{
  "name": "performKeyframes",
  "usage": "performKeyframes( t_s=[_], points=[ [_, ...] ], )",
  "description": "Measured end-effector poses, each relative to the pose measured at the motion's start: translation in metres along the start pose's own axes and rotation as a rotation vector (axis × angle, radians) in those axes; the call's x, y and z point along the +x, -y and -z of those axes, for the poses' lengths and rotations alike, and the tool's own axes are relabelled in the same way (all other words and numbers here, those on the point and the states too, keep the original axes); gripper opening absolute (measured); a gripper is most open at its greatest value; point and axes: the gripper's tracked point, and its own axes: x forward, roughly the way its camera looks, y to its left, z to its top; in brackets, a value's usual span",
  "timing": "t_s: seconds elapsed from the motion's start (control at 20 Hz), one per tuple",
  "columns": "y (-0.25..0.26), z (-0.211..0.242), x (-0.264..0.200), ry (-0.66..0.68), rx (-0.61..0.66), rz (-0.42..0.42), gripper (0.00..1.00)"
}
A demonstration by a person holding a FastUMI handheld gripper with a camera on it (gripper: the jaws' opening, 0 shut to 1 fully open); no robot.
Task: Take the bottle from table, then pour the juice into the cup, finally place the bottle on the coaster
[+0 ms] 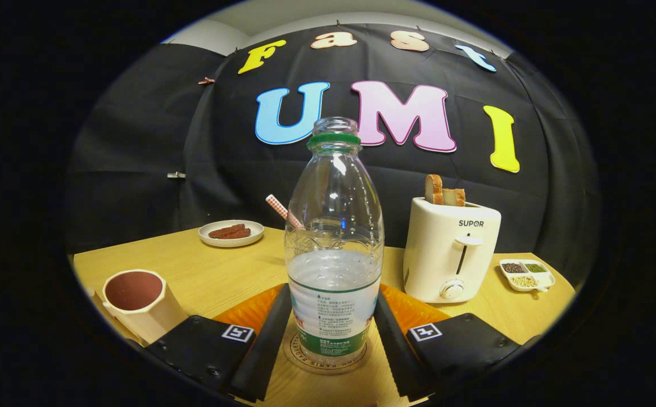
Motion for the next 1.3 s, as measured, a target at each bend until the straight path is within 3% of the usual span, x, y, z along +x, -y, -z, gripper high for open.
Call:
performKeyframes(
  t_s=[0.35,0.75,1.3],
  points=[
    [0.001,-0.023,-0.015,0.048,-0.032,-0.001,0.98],
    [0.006,-0.054,-0.062,0.118,-0.056,-0.018,0.98],
    [0.053,-0.099,-0.178,0.248,-0.054,-0.036,0.97]
  ],
)
